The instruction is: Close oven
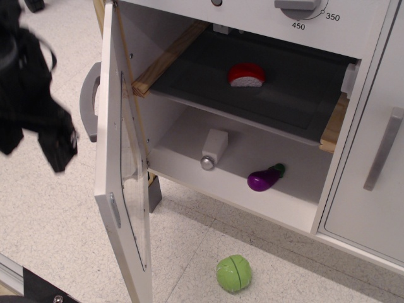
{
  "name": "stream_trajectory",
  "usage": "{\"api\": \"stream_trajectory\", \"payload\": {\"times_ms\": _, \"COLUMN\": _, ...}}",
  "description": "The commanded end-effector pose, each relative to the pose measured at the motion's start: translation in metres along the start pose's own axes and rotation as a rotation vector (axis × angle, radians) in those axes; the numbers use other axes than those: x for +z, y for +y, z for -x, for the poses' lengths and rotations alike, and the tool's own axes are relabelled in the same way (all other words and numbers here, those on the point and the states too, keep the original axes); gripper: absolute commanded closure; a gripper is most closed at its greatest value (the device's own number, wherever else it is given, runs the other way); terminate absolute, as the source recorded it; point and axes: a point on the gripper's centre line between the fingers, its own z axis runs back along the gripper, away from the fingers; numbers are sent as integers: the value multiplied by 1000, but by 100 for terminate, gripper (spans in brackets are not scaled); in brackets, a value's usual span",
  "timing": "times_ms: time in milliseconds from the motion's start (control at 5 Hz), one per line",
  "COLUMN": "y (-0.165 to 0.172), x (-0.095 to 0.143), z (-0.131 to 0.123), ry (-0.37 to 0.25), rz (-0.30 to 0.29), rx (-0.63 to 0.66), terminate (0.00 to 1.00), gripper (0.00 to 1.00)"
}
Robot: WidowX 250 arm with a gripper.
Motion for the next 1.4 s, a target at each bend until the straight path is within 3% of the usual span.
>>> {"api": "stream_trajectory", "payload": {"times_ms": 0, "y": -21, "x": -24, "z": -12, "ry": -46, "rz": 16, "rx": 41, "terminate": 0, "gripper": 0}}
{"api": "stream_trajectory", "payload": {"times_ms": 600, "y": -80, "x": -43, "z": -39, "ry": -30, "rz": 79, "rx": 114, "terminate": 0, "gripper": 0}}
{"api": "stream_trajectory", "payload": {"times_ms": 1000, "y": -126, "x": -57, "z": -80, "ry": -71, "rz": 95, "rx": 173, "terminate": 0, "gripper": 0}}
{"api": "stream_trajectory", "payload": {"times_ms": 1200, "y": -143, "x": -53, "z": -93, "ry": -107, "rz": 114, "rx": 181, "terminate": 0, "gripper": 0}}
